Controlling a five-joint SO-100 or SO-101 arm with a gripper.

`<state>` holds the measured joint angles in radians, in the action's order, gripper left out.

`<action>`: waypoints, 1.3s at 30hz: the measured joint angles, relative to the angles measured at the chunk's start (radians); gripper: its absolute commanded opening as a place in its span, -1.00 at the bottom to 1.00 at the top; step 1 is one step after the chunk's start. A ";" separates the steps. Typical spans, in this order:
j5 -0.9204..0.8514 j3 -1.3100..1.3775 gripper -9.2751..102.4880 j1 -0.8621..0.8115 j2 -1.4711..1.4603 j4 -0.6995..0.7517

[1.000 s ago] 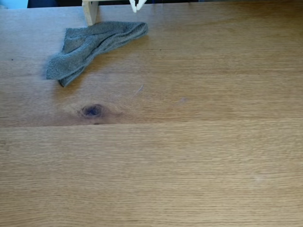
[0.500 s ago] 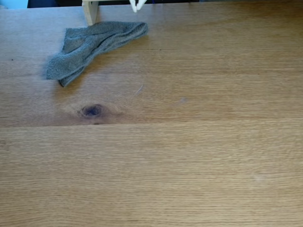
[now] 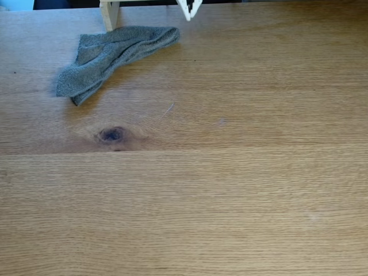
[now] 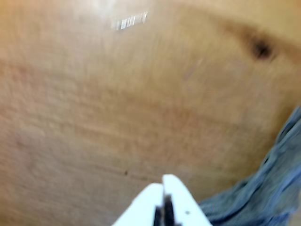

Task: Clean the area in front of the robot

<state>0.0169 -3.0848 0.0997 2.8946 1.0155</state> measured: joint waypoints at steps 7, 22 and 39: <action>0.026 0.216 -0.44 -0.077 -0.370 -0.067; 0.089 0.557 -0.08 -0.603 -0.808 -0.270; -0.295 0.611 -0.08 -1.032 -1.526 -0.742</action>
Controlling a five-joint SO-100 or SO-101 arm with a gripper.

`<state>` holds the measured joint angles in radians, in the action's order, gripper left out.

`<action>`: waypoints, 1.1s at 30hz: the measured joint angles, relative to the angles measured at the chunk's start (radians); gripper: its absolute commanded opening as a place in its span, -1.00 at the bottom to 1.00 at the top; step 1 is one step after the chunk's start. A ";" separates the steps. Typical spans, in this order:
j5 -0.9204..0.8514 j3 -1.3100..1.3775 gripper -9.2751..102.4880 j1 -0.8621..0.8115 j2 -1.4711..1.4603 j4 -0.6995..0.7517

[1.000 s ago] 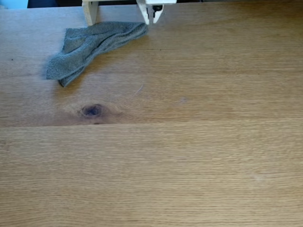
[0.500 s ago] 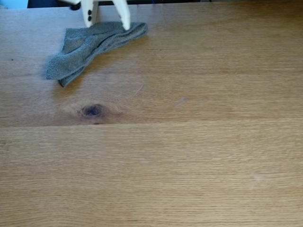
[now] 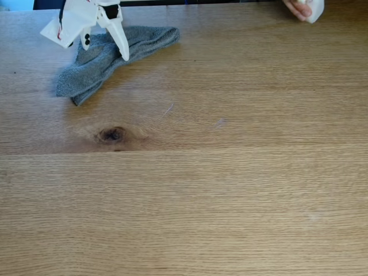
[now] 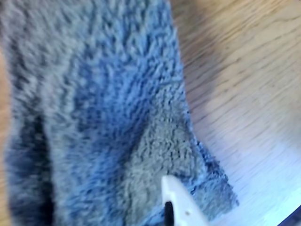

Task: Clean the area in front of the robot

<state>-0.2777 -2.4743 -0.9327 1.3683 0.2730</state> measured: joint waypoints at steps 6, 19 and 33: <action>-0.150 0.012 -0.19 -0.025 -0.114 -0.064; -0.291 0.041 -0.84 -0.002 -0.196 -0.087; -0.120 0.041 -0.84 0.222 0.121 0.229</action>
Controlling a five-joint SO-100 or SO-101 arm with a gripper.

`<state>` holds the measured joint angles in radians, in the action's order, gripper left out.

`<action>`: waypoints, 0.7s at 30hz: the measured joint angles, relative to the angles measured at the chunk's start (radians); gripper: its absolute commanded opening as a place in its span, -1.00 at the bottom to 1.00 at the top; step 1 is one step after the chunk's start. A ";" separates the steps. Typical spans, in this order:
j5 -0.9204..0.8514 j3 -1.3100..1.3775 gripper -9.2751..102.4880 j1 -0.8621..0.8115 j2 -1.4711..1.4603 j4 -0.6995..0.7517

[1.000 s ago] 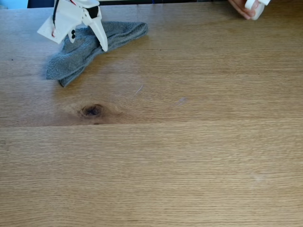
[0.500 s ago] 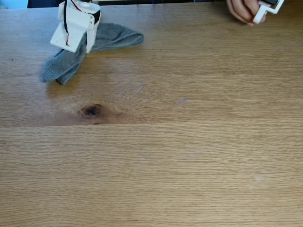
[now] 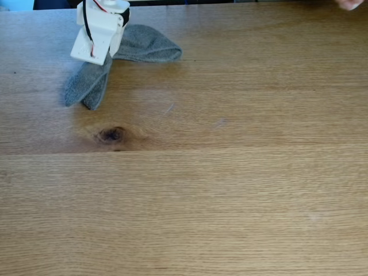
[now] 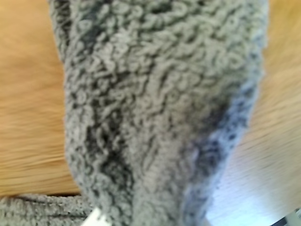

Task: Clean the area in front of the robot

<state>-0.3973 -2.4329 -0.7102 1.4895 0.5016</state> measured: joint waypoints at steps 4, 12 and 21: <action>0.061 -0.002 -0.84 0.098 0.178 0.167; 0.232 -0.003 -0.84 0.445 0.632 0.503; 0.377 -0.009 -0.84 0.913 0.707 0.482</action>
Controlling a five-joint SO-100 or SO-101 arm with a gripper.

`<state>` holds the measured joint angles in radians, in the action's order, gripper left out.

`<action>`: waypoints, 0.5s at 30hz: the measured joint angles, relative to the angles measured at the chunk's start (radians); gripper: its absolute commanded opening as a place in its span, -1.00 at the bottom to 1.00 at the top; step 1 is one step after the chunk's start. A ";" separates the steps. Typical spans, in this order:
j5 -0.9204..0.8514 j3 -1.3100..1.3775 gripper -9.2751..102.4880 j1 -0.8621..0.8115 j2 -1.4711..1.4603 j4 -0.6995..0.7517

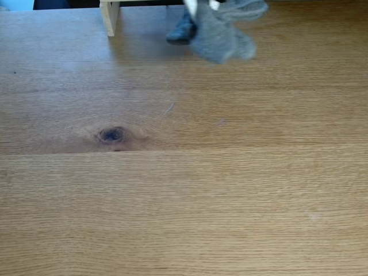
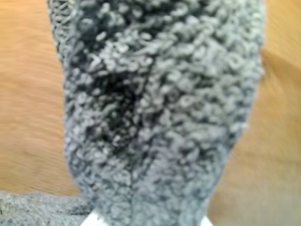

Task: Clean the area in front of the robot

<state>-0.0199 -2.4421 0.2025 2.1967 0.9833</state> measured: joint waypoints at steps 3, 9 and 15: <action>0.005 0.000 -0.84 0.092 -0.118 -0.133; -0.052 -0.002 -0.84 0.189 -0.465 -0.549; -0.201 0.000 -0.84 0.196 -0.816 -1.037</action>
<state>-0.2209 -2.4421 0.3988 1.3806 -0.0537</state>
